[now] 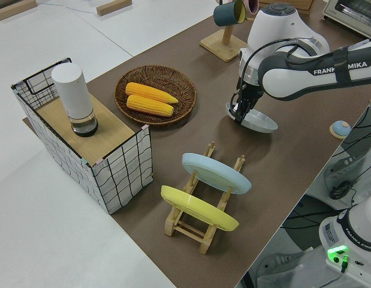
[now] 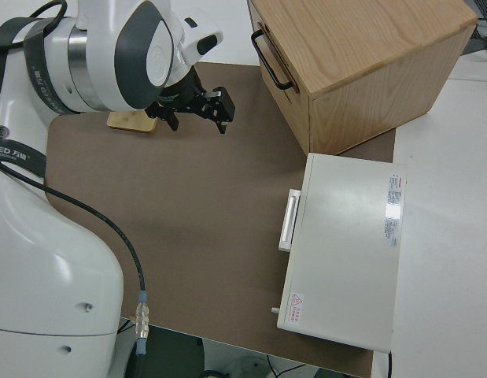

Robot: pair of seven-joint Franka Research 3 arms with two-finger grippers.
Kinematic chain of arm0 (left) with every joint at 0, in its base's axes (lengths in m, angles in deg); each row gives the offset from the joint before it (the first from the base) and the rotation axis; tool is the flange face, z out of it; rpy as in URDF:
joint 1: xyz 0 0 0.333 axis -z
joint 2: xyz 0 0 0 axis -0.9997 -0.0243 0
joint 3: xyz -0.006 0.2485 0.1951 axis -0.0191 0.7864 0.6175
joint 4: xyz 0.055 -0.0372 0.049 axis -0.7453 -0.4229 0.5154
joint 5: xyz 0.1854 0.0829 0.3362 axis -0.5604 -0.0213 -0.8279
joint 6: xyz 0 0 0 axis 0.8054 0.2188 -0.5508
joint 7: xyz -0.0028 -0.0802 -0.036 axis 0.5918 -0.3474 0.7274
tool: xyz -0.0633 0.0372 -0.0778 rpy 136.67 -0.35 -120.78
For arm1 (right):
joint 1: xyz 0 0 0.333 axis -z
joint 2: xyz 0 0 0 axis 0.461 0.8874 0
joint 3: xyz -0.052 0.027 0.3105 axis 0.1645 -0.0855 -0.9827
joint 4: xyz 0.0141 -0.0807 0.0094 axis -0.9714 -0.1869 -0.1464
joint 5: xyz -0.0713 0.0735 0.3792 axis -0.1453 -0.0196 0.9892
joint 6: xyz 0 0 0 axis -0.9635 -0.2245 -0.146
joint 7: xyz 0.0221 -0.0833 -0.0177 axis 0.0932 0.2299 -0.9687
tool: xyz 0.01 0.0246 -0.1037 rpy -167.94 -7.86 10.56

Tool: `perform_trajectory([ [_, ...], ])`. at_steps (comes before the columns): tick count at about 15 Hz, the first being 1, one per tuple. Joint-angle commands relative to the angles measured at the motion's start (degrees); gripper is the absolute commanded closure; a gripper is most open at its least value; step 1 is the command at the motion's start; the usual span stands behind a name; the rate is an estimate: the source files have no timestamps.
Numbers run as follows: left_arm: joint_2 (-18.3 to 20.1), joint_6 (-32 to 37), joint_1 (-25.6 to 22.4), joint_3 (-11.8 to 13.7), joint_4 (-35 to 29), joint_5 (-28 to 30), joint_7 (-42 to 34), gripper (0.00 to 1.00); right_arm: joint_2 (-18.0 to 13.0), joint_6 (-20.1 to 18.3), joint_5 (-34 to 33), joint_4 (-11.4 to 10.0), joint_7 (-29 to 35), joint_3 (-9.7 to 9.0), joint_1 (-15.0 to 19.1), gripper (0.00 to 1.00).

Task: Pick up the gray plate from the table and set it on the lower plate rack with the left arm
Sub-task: 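Lift the gray plate and carry it toward the wooden rack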

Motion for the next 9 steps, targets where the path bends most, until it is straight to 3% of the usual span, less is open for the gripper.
perform_trajectory([
  [1,1.0,8.8,-0.2,0.3,6.0,1.7,-0.2,1.0,0.0,-0.1,0.2,0.4,0.2,0.34,-0.4,0.017],
  [9,1.2,23.6,-0.1,1.4,17.4,3.0,-0.1,1.0,0.1,-0.1,0.2,0.4,0.2,0.34,-0.4,0.017],
])
